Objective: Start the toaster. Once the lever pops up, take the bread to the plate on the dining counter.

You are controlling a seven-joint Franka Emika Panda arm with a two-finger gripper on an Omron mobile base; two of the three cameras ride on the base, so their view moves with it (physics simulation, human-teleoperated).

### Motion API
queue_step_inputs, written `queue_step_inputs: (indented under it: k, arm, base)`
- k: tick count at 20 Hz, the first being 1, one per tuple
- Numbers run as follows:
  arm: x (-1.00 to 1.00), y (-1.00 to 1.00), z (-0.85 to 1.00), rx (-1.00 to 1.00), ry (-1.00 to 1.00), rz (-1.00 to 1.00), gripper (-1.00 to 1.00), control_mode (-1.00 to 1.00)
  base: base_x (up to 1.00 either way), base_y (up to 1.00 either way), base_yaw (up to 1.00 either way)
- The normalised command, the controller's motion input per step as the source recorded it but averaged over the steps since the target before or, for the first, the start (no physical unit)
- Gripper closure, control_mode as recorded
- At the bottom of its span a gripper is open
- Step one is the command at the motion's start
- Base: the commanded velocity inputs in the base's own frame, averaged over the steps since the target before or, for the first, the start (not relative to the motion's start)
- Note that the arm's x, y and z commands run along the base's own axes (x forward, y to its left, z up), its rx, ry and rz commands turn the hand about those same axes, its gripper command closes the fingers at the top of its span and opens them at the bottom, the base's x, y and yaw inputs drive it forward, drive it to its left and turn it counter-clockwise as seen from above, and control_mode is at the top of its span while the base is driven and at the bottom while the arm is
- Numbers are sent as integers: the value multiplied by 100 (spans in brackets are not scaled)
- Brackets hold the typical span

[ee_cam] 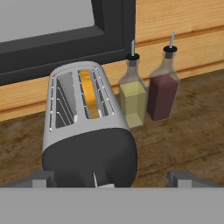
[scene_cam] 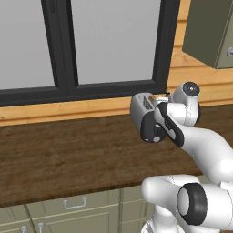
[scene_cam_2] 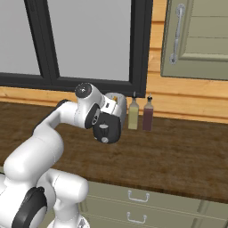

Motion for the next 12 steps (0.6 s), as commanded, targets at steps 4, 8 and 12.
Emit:
queue_step_inputs:
  k: [4,8,12]
  arm:
    - [0,0,0,0,0,0,-100,-100]
    - [0,0,0,0,0,0,-100,-100]
    - [0,0,0,0,0,0,-100,-100]
  base:
    - [0,0,0]
    - [0,0,0]
    - [0,0,0]
